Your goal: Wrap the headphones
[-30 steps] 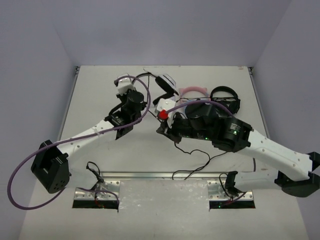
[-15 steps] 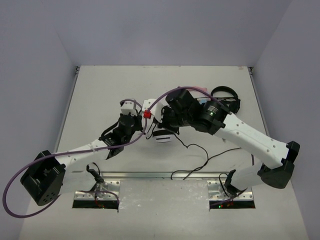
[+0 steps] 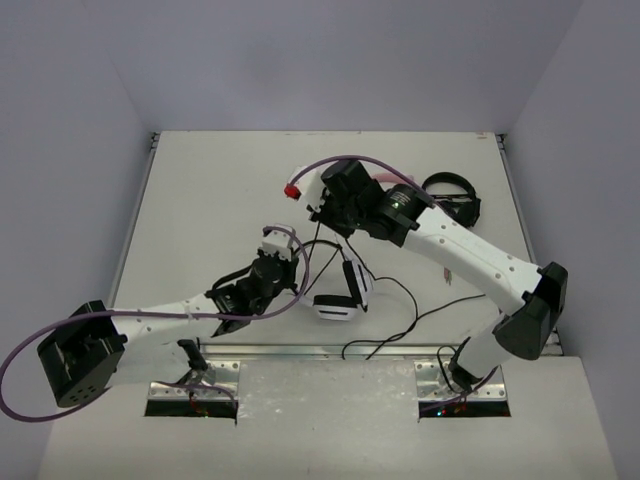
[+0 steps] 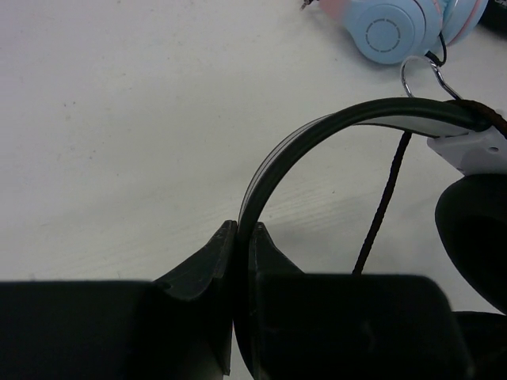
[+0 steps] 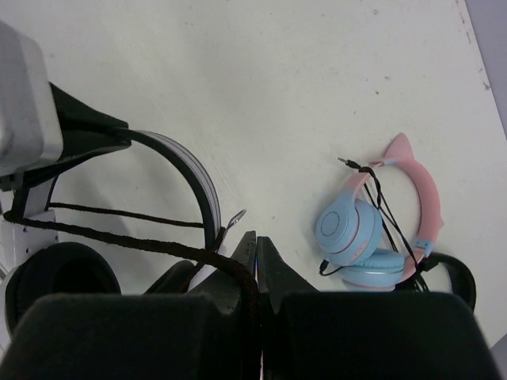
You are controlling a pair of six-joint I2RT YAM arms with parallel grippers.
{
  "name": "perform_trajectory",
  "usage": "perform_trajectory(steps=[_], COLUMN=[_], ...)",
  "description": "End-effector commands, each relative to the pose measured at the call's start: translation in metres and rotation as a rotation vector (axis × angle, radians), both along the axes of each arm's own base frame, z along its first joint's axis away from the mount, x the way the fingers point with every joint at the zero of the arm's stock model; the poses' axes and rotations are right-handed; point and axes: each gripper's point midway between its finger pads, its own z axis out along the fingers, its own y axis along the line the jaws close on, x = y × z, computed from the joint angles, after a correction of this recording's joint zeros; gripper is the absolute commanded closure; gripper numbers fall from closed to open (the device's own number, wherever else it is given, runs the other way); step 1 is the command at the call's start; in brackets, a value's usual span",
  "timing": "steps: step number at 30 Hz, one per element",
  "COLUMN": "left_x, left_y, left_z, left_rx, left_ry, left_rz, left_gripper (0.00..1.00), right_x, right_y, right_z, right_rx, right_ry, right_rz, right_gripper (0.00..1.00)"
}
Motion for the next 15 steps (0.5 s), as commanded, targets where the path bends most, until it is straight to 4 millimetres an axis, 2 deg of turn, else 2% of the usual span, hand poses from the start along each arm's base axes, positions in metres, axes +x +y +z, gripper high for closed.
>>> perform_trajectory(steps=[1, 4, 6, 8, 9, 10, 11, 13, 14, 15], left_x=[0.004, 0.004, 0.002, -0.001, -0.002, -0.005, -0.006, -0.01, -0.012, -0.016], left_y=[-0.008, -0.006, -0.003, 0.001, 0.003, 0.006, 0.008, 0.01, 0.01, 0.007], left_z=[0.03, 0.041, 0.05, 0.057, 0.06, 0.066, 0.069, 0.083, 0.085, 0.096], left_rx=[-0.049, -0.059, -0.073, -0.081, -0.089, -0.108, -0.12, -0.158, -0.167, -0.198], left_ry=[-0.064, -0.077, -0.085, -0.09, -0.092, -0.095, -0.097, -0.111, -0.109, -0.123], left_rz=[0.005, 0.012, 0.018, 0.015, 0.022, 0.027, 0.031, 0.024, 0.015, -0.011], left_gripper=[1.0, 1.0, 0.99, 1.0, 1.0, 1.0, 1.0, 1.0, 1.0, 1.0], right_x=[0.034, 0.044, 0.06, 0.065, 0.07, 0.068, 0.067, 0.054, 0.054, 0.05], right_y=[0.007, -0.002, -0.026, -0.044, -0.058, -0.056, -0.056, -0.057, -0.053, -0.053], right_z=[0.045, 0.032, 0.028, 0.024, 0.015, 0.028, 0.03, 0.026, 0.031, 0.024], right_rx=[0.123, 0.095, 0.117, 0.171, 0.191, 0.255, 0.26, 0.285, 0.316, 0.312], right_ry=[-0.107, -0.109, -0.089, -0.034, -0.003, -0.026, -0.051, -0.071, -0.094, -0.086], right_rz=[-0.122, -0.201, -0.317, -0.385, -0.441, -0.409, -0.369, -0.307, -0.273, -0.258], right_gripper=[0.99, 0.99, 0.99, 0.99, 0.99, 0.99, 0.99, 0.99, 0.99, 0.99])
